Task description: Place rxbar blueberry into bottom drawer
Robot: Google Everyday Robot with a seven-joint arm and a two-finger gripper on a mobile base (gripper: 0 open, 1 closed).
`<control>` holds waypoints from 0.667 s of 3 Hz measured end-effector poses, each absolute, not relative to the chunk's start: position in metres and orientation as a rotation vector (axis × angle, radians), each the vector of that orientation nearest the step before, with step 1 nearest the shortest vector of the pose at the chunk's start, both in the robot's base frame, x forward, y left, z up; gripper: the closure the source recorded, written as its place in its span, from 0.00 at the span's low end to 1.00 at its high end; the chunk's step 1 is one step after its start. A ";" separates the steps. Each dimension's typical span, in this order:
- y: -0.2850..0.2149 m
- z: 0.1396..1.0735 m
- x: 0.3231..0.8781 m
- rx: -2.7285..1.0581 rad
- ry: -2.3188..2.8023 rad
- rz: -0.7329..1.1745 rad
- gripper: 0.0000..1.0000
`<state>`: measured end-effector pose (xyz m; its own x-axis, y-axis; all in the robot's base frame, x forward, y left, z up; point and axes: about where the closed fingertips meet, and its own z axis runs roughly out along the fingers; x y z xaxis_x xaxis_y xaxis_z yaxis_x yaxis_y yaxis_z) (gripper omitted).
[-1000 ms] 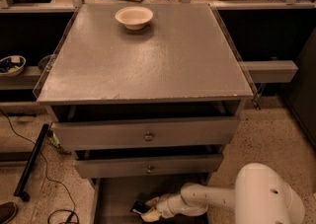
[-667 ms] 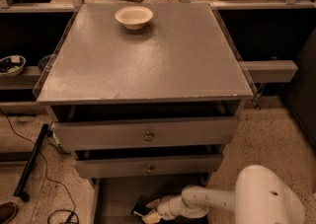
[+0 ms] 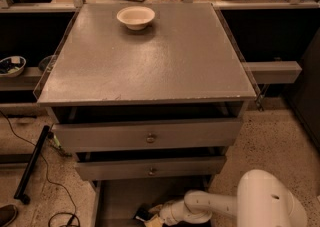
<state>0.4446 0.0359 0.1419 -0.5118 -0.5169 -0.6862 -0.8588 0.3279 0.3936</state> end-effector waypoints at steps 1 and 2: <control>0.036 0.142 0.445 -1.211 2.158 1.043 0.81; 0.036 0.142 0.445 -1.211 2.158 1.043 0.58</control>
Offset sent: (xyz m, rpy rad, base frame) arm 0.0000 0.0000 0.0000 0.0000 0.0000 0.0000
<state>0.4446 0.0359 0.1419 -0.5118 -0.5169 -0.6862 -0.8588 0.3279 0.3936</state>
